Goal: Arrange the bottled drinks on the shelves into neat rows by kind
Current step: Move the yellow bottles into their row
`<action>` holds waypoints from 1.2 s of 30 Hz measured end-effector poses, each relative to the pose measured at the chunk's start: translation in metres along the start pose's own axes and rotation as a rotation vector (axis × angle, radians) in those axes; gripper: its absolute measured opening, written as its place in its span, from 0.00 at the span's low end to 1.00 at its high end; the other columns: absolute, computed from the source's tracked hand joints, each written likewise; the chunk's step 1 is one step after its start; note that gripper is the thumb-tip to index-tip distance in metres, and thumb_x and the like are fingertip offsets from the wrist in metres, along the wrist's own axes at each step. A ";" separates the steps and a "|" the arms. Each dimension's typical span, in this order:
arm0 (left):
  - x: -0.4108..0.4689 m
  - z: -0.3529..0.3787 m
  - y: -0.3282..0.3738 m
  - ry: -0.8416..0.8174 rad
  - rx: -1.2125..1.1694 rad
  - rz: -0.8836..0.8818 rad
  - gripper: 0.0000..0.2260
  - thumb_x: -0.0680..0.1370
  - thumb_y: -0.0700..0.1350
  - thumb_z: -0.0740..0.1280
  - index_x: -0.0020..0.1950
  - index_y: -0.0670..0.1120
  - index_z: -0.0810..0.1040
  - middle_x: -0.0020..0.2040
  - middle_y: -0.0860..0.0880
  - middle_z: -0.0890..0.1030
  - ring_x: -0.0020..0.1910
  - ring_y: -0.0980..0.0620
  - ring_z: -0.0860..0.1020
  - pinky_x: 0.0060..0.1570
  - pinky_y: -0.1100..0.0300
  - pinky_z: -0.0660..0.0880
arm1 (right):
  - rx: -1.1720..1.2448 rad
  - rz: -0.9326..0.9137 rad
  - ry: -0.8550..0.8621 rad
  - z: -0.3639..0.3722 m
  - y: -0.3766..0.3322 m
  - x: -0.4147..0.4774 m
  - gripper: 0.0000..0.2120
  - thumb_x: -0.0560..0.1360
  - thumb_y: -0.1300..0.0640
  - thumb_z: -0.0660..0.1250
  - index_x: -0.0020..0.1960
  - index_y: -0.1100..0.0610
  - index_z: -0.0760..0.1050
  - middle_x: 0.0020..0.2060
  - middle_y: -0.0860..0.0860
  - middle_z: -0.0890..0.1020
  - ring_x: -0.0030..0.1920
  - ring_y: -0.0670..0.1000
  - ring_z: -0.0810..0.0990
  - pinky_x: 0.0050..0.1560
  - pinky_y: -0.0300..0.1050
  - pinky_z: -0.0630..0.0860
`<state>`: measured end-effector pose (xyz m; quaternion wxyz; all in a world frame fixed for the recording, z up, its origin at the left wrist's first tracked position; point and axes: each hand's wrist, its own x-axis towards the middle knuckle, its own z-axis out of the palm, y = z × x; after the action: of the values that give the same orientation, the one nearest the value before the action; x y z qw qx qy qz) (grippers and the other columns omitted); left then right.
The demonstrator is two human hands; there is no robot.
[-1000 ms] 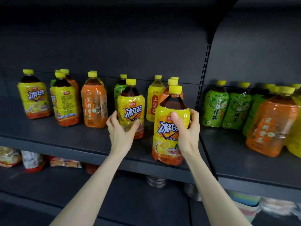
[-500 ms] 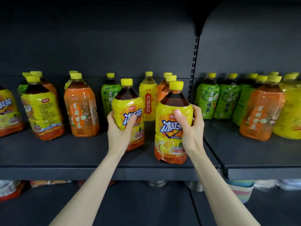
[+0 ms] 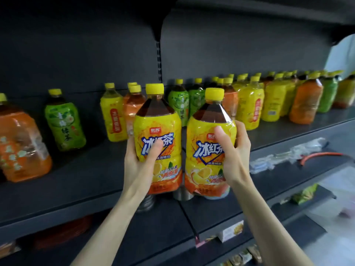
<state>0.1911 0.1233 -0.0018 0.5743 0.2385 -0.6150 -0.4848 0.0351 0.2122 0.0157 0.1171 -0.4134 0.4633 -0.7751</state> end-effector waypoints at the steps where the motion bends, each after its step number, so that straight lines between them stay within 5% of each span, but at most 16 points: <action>1: -0.003 0.015 0.000 -0.031 -0.015 -0.001 0.22 0.68 0.59 0.71 0.60 0.60 0.72 0.51 0.61 0.82 0.49 0.61 0.81 0.42 0.67 0.78 | -0.019 -0.004 0.026 -0.016 -0.005 0.000 0.27 0.62 0.40 0.70 0.56 0.51 0.72 0.41 0.47 0.84 0.43 0.50 0.85 0.38 0.41 0.79; 4: -0.019 0.066 -0.003 -0.114 -0.056 -0.015 0.21 0.64 0.64 0.68 0.56 0.61 0.73 0.51 0.59 0.82 0.50 0.58 0.82 0.45 0.60 0.78 | -0.063 -0.012 0.092 -0.072 -0.018 -0.003 0.27 0.61 0.41 0.70 0.56 0.51 0.72 0.40 0.47 0.85 0.42 0.49 0.85 0.37 0.40 0.79; 10: -0.074 0.198 -0.008 -0.257 -0.174 -0.061 0.22 0.63 0.64 0.67 0.54 0.59 0.74 0.47 0.60 0.83 0.46 0.58 0.82 0.41 0.63 0.78 | -0.186 -0.014 0.188 -0.212 -0.049 -0.012 0.26 0.60 0.40 0.70 0.53 0.51 0.74 0.39 0.49 0.85 0.40 0.50 0.85 0.36 0.41 0.79; 15: -0.109 0.304 -0.006 -0.368 -0.211 -0.064 0.24 0.64 0.65 0.67 0.57 0.59 0.74 0.50 0.57 0.83 0.50 0.55 0.82 0.49 0.53 0.78 | -0.271 -0.023 0.287 -0.318 -0.076 -0.008 0.24 0.59 0.38 0.69 0.50 0.50 0.74 0.35 0.45 0.84 0.37 0.46 0.84 0.35 0.39 0.78; 21: -0.111 0.420 -0.009 -0.473 -0.236 -0.042 0.26 0.63 0.66 0.66 0.59 0.58 0.73 0.50 0.59 0.83 0.48 0.57 0.82 0.47 0.57 0.79 | -0.300 -0.066 0.374 -0.418 -0.090 0.031 0.17 0.64 0.46 0.70 0.48 0.53 0.73 0.32 0.42 0.83 0.33 0.42 0.83 0.31 0.34 0.76; 24: -0.102 0.478 -0.019 -0.494 -0.254 -0.038 0.25 0.63 0.66 0.66 0.58 0.59 0.74 0.49 0.60 0.83 0.48 0.58 0.82 0.47 0.57 0.78 | -0.322 -0.092 0.403 -0.463 -0.085 0.061 0.22 0.60 0.39 0.69 0.48 0.51 0.74 0.33 0.43 0.83 0.34 0.44 0.83 0.32 0.35 0.77; 29: -0.075 0.578 -0.053 -0.527 -0.266 -0.012 0.33 0.61 0.73 0.66 0.62 0.60 0.73 0.54 0.57 0.82 0.54 0.54 0.81 0.56 0.45 0.77 | -0.308 -0.120 0.438 -0.541 -0.062 0.125 0.22 0.59 0.39 0.69 0.47 0.50 0.74 0.34 0.46 0.84 0.36 0.47 0.84 0.34 0.40 0.78; 33: -0.046 0.665 -0.071 -0.542 -0.285 -0.022 0.20 0.63 0.70 0.67 0.53 0.68 0.75 0.52 0.57 0.83 0.51 0.54 0.82 0.54 0.44 0.78 | -0.335 -0.138 0.463 -0.602 -0.050 0.187 0.25 0.58 0.39 0.70 0.48 0.53 0.74 0.34 0.46 0.84 0.36 0.47 0.85 0.33 0.39 0.79; 36: -0.029 0.727 -0.084 -0.544 -0.305 -0.037 0.18 0.64 0.67 0.66 0.52 0.67 0.75 0.50 0.59 0.83 0.49 0.56 0.82 0.52 0.50 0.79 | -0.330 -0.119 0.482 -0.648 -0.041 0.230 0.23 0.59 0.38 0.71 0.48 0.49 0.75 0.39 0.51 0.85 0.41 0.54 0.85 0.39 0.50 0.81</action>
<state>-0.5065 0.3474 0.0057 0.4090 0.0224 -0.6617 -0.6280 -0.5877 0.5076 0.0230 -0.1108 -0.2573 0.5724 -0.7706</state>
